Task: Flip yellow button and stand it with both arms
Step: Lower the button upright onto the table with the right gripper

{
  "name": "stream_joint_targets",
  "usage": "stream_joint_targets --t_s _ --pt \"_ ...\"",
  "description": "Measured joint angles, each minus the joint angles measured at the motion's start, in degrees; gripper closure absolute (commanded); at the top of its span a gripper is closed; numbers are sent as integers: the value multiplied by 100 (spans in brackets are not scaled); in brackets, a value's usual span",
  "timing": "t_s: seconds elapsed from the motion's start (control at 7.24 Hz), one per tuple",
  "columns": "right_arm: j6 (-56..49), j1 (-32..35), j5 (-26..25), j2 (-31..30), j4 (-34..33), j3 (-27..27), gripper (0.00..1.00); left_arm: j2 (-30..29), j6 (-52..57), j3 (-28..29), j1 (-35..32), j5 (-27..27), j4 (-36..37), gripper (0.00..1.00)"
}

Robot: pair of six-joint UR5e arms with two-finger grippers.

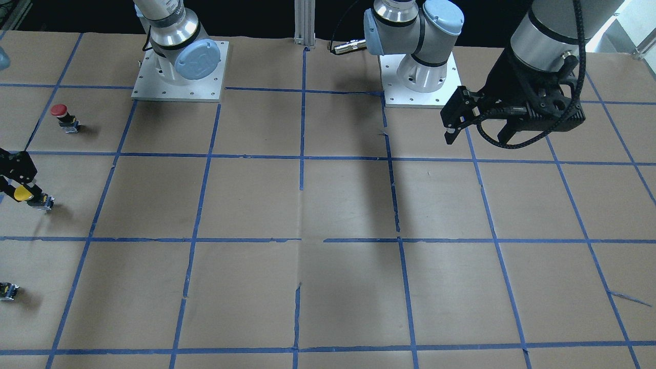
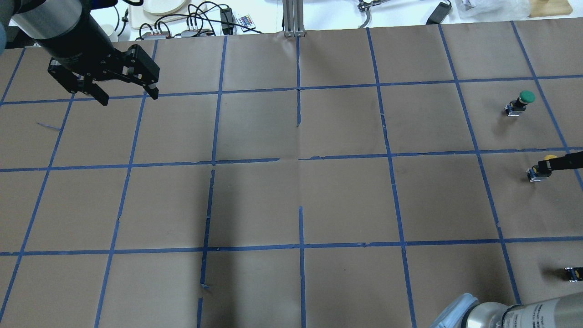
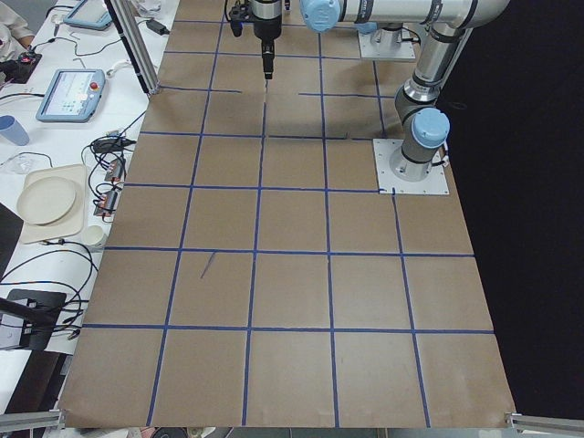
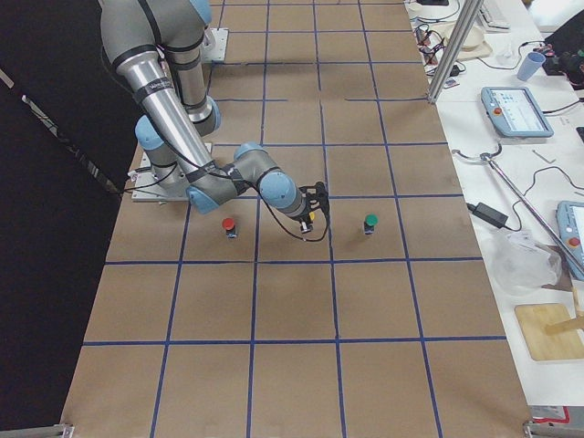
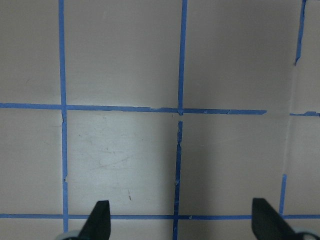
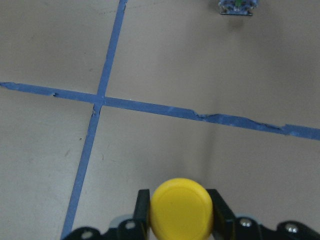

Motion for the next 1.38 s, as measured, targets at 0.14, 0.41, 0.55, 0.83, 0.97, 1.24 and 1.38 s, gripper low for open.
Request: stream_joint_targets --t_s 0.14,0.41,0.55,0.83,0.97,1.24,1.38 --pt "2 0 -8 1 4 0 43 -3 0 0 1 -3 -6 1" --pt "-1 0 -75 3 1 0 35 -8 0 10 7 -5 -24 1" --pt "-2 0 -119 3 -3 0 35 -3 7 13 16 -3 -30 1" --pt "-1 0 -213 3 -6 -4 12 -8 19 13 21 -9 -32 1" --pt "31 1 -365 -10 3 -21 1 -7 17 12 19 -12 -30 1" --pt "319 41 -672 -158 74 -119 0 0 17 17 18 -14 -22 1" --pt "461 114 -814 -354 178 -198 0 0 18 18 18 -14 -14 1"
